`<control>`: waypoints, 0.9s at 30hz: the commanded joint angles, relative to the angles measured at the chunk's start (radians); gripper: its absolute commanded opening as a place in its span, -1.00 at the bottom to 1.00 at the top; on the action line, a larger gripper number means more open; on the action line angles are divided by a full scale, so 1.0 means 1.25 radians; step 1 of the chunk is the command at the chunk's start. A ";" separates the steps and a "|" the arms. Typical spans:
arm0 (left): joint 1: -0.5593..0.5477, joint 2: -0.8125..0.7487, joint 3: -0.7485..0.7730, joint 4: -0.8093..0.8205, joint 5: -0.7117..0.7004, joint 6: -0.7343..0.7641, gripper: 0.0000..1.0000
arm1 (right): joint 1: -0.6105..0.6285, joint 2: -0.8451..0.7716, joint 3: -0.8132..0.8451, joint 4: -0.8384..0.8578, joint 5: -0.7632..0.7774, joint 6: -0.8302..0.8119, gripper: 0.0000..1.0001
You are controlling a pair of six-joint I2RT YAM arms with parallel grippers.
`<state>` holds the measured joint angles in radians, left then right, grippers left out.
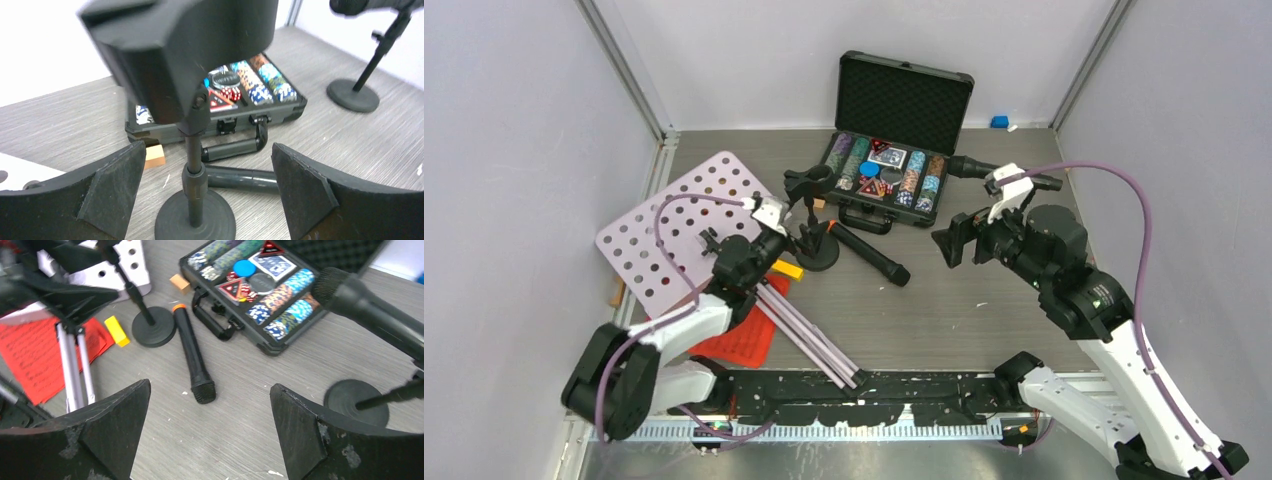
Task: Pack up the instrument practice props
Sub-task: Adjust the microphone stand at the center of the board.
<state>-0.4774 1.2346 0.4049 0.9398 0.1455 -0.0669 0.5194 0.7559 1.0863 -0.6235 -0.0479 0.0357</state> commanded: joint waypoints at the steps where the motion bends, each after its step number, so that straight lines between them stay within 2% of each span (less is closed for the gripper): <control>1: 0.004 -0.195 0.007 -0.263 -0.105 -0.134 0.99 | -0.002 -0.003 0.027 0.011 0.182 0.098 0.96; 5: 0.004 -0.403 0.033 -0.554 -0.213 -0.239 0.99 | -0.002 0.028 0.087 -0.071 0.238 0.164 0.99; 9: 0.004 -0.579 0.099 -0.836 -0.266 -0.316 0.99 | -0.002 0.069 0.156 -0.152 0.283 0.198 0.99; 14: 0.004 -0.684 0.241 -1.107 -0.266 -0.356 0.99 | -0.002 0.076 0.207 -0.225 0.455 0.292 0.98; 17: 0.004 -0.647 0.365 -1.198 -0.224 -0.335 0.99 | -0.002 0.066 0.214 -0.247 0.503 0.323 0.98; 20: 0.004 -0.584 0.481 -1.190 -0.169 -0.323 0.99 | -0.002 0.059 0.212 -0.285 0.574 0.339 0.96; 27: 0.004 -0.271 0.876 -1.228 0.052 -0.240 0.99 | -0.002 0.047 0.145 -0.340 0.627 0.361 0.89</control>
<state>-0.4770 0.7242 1.3113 -0.5526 0.0124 -0.4355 0.5194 0.8200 1.2930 -0.9936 0.6514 0.4313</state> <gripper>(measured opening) 0.994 0.947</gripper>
